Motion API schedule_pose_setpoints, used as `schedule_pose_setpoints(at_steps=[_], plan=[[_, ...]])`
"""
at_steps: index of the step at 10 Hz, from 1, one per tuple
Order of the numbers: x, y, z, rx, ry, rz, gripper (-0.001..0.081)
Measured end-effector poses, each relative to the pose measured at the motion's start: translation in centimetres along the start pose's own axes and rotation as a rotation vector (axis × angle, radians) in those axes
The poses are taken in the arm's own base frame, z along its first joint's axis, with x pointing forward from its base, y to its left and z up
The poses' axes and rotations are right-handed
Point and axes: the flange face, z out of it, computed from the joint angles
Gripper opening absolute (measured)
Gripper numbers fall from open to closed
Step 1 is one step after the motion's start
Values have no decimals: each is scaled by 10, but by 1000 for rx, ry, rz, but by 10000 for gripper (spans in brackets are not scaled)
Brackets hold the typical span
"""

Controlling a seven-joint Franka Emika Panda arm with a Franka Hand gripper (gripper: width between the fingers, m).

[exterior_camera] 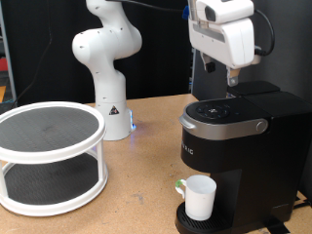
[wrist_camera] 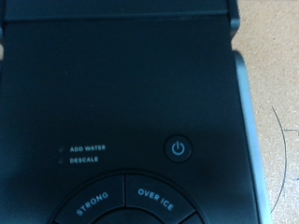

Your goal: Make a cup of coffee with the keurig machine

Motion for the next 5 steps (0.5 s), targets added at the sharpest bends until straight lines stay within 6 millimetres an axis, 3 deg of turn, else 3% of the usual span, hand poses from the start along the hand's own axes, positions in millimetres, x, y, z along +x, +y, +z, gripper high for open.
schedule_pose_setpoints(at_steps=[1, 2, 3, 4, 5], plan=[[-2, 0, 7, -1, -4, 0, 796], [-4, 1, 13, -7, 1, 2, 626], [-7, 2, 20, -13, 6, 4, 626], [-9, 3, 26, -25, 20, 6, 452], [-11, 4, 33, -44, 43, 10, 452]])
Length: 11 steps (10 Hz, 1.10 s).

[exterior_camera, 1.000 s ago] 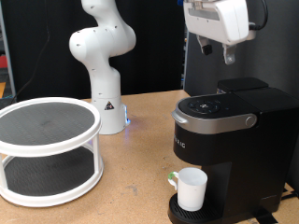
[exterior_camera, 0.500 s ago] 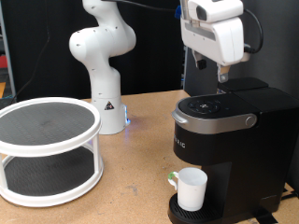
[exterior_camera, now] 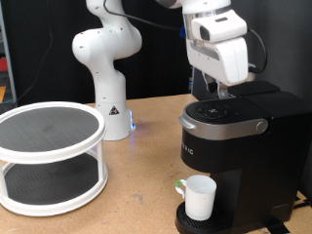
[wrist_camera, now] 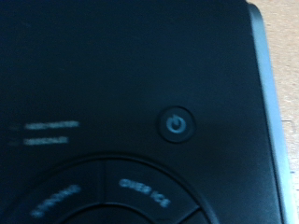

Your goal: Make a cup of coffee with the keurig machine

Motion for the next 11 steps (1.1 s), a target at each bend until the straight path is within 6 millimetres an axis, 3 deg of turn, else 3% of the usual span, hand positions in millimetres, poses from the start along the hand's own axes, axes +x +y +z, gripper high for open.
schedule_pose_setpoints(at_steps=[1, 2, 3, 4, 11], plan=[[-3, 1, 7, -14, 18, 6, 278], [-5, 1, 13, -21, 29, 11, 278], [-7, 0, 17, -25, 34, 14, 92], [-9, 0, 20, -27, 37, 16, 29], [-15, -1, 30, -26, 25, 34, 7]])
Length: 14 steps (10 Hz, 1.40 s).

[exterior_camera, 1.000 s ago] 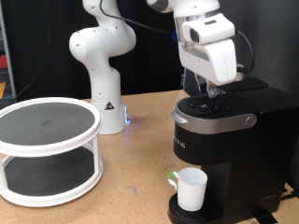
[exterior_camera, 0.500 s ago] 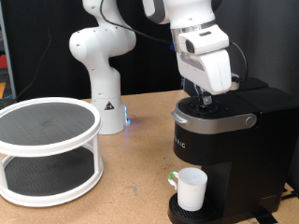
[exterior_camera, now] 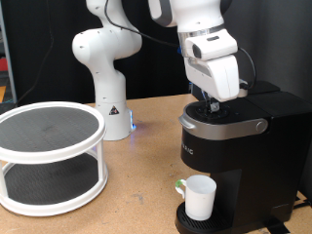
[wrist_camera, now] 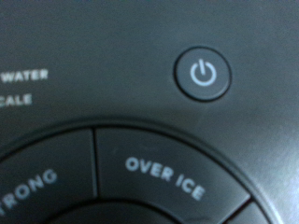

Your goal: Make a cup of coffee with the keurig machine

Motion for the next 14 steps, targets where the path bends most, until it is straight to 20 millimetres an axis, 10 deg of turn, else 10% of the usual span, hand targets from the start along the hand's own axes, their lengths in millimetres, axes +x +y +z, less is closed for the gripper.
schedule_pose_setpoints(at_steps=[14], plan=[[16, 13, 3, 116, -104, 28, 7]])
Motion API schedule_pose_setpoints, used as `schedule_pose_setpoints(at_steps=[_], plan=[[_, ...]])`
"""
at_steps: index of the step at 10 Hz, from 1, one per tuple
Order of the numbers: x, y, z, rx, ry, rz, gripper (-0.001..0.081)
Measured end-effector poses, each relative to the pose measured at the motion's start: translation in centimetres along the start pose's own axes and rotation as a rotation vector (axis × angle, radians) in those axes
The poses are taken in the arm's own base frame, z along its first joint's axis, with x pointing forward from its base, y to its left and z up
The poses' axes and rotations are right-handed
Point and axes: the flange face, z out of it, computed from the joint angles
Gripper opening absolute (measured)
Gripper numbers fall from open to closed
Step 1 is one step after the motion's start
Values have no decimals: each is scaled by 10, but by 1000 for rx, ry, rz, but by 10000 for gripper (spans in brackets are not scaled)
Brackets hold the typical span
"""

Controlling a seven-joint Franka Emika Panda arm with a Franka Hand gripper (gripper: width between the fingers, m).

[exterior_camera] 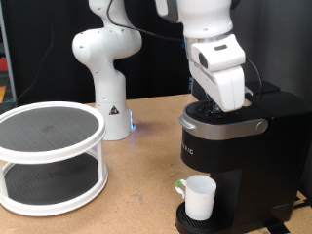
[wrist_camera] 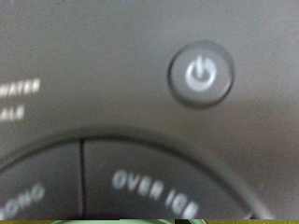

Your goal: Make a cup of coffee with the keurig machine

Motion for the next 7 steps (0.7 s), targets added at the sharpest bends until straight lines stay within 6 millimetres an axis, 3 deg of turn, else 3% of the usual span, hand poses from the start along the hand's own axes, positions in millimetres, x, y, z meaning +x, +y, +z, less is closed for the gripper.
schedule_pose_setpoints(at_steps=[3, 7], plan=[[-14, -3, -5, 54, 128, -3, 7], [-24, -6, -38, 70, 196, 7, 7]])
